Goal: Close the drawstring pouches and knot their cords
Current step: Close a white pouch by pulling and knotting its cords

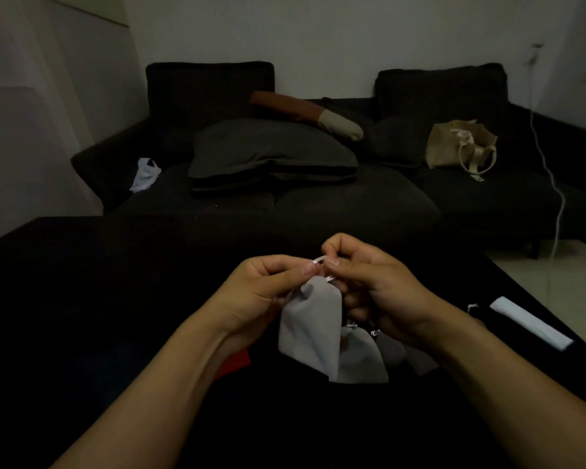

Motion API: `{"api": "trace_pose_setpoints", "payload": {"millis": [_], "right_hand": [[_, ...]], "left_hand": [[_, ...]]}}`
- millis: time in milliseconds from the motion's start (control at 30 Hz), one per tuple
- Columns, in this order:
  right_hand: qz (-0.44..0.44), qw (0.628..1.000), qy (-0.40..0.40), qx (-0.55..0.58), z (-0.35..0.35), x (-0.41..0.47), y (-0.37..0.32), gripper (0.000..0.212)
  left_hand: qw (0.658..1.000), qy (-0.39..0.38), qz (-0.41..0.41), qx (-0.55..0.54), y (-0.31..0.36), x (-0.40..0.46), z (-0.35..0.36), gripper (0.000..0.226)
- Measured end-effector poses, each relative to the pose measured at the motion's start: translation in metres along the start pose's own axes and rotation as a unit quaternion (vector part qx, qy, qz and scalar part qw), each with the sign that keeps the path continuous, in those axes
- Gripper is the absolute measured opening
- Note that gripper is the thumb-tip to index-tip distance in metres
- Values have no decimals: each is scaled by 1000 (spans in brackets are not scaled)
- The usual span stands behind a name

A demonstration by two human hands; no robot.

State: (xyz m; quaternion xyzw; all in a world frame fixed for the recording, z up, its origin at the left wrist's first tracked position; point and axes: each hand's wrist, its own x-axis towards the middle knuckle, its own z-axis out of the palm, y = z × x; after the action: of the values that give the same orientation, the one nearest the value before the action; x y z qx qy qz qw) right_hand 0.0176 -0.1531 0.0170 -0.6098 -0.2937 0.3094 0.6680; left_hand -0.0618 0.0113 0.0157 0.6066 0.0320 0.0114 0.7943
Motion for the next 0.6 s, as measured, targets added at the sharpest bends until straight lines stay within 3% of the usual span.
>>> {"api": "trace_pose_setpoints", "payload": {"millis": [133, 267, 367, 500, 600], "right_hand": [[-22, 999, 11, -47, -1, 1, 1, 9], [-110, 984, 47, -131, 1, 2, 5, 2], [-151, 963, 57, -218, 0, 3, 7, 11], [-150, 964, 104, -195, 5, 4, 8, 10], [-91, 982, 139, -85, 10, 7, 11, 9]], "left_hand": [[1000, -5, -24, 7, 3, 0, 0, 23], [998, 20, -32, 47, 5, 1, -1, 23], [996, 30, -38, 81, 8, -1, -2, 23], [995, 70, -27, 66, 5, 1, -3, 13], [995, 81, -22, 47, 2, 4, -1, 14]]}}
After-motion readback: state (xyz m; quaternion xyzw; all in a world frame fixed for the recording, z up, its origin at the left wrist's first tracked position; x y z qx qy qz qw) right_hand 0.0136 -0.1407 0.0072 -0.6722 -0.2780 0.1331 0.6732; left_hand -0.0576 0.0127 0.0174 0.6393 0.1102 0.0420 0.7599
